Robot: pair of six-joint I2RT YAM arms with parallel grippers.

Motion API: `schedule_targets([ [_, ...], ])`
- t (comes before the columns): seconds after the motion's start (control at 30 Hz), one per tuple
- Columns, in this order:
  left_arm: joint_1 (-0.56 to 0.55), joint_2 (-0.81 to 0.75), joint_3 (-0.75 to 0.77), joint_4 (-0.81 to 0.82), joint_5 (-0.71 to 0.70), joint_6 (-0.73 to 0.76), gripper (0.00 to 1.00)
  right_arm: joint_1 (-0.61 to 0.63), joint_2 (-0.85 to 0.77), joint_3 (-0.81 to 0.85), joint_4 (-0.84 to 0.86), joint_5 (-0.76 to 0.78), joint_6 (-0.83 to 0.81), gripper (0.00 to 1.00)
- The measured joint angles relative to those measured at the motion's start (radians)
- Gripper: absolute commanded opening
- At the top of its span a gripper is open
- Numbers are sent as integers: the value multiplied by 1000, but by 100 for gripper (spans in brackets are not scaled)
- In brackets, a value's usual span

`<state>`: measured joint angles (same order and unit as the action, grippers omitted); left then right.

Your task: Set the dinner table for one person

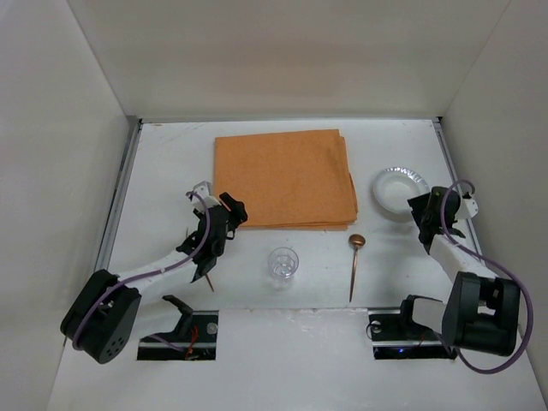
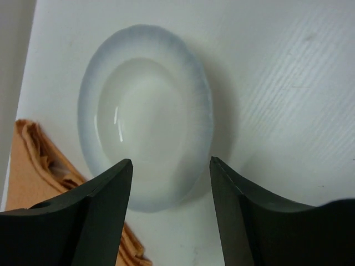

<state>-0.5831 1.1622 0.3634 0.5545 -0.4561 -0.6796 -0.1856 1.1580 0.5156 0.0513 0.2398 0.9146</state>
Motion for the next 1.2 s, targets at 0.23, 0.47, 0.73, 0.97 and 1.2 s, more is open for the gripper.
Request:
schedule_targets([
  [0.23,15,-77,-48,10,-21,-1,54,-79,142,-56,123,-41,85,63],
  [0.47,50,-235,-108,11,-83,-1,55,-153,271,-97,371,-172,175,49],
  [0.73,62,-259,-121,9,-127,-1,54,-201,430,-109,628,-303,280,13],
  [0.97,62,-233,-121,9,-128,-1,54,-208,450,-124,723,-338,314,0],
  [1.2,64,-214,-121,10,-128,-1,54,-126,232,-128,564,-305,269,0],
])
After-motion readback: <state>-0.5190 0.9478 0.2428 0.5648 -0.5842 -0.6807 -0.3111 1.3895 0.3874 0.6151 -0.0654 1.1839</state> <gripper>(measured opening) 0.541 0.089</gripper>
